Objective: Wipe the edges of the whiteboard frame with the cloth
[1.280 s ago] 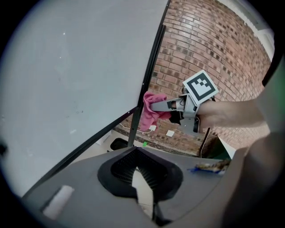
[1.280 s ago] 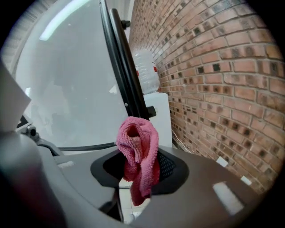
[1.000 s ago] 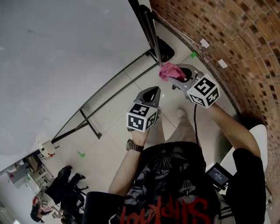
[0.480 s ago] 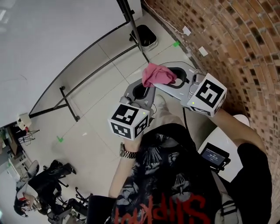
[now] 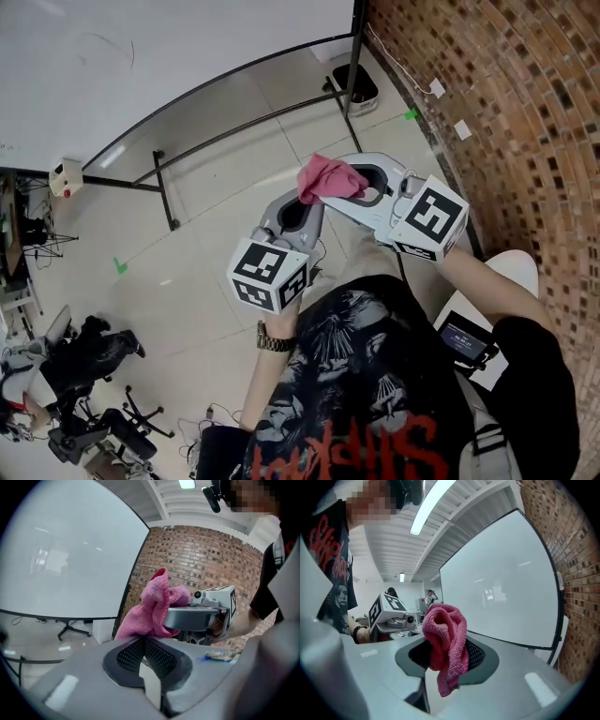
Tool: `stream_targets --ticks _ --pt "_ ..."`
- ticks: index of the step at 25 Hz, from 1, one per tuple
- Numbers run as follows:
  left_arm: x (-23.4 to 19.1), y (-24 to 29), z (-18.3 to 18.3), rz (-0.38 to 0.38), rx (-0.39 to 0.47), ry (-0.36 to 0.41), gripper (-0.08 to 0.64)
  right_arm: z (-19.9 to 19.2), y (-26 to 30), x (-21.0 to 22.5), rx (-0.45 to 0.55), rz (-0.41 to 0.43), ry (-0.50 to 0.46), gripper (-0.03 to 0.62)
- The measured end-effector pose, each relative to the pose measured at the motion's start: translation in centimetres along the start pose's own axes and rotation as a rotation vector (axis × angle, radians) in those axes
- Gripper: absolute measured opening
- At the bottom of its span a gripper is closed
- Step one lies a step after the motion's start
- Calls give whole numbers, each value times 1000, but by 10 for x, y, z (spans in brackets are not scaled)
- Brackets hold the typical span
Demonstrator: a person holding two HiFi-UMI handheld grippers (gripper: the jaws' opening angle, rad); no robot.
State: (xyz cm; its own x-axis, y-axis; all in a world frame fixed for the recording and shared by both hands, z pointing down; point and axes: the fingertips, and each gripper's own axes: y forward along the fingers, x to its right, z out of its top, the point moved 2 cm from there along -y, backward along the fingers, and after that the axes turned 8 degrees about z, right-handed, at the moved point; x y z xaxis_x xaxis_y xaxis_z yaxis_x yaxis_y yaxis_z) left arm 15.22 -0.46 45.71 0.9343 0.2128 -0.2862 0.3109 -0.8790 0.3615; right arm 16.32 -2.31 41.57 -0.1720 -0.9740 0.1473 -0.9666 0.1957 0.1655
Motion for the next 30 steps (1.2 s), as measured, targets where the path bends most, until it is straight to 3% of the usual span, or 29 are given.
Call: stream_targets --ticks 2,5,7,10,14,18,22,30 --pt "-6 -32 -10 35 20 -19 0 0 20 -28 22 40 18 133" --pt "12 -36 -43 44 21 -39 0 -23 5 -56 23 51 -49 133" --pt "2 -40 -58 91 18 -33 0 -32 12 -65 47 61 -59 133" --pt "-42 -81 -38 200 32 -27 0 -1 67 -75 67 86 -49 133" --pt "-58 -135 -11 292 59 -58 0 39 104 -108 92 118 -38 133" --pt "-67 -148 -10 405 66 -25 0 47 113 -117 106 188 -39 133" --pt "-72 -179 -16 490 72 -39 0 49 131 -141 104 265 -46 133" --pt "-87 -208 -10 590 112 -62 0 63 156 -157 112 356 -61 133"
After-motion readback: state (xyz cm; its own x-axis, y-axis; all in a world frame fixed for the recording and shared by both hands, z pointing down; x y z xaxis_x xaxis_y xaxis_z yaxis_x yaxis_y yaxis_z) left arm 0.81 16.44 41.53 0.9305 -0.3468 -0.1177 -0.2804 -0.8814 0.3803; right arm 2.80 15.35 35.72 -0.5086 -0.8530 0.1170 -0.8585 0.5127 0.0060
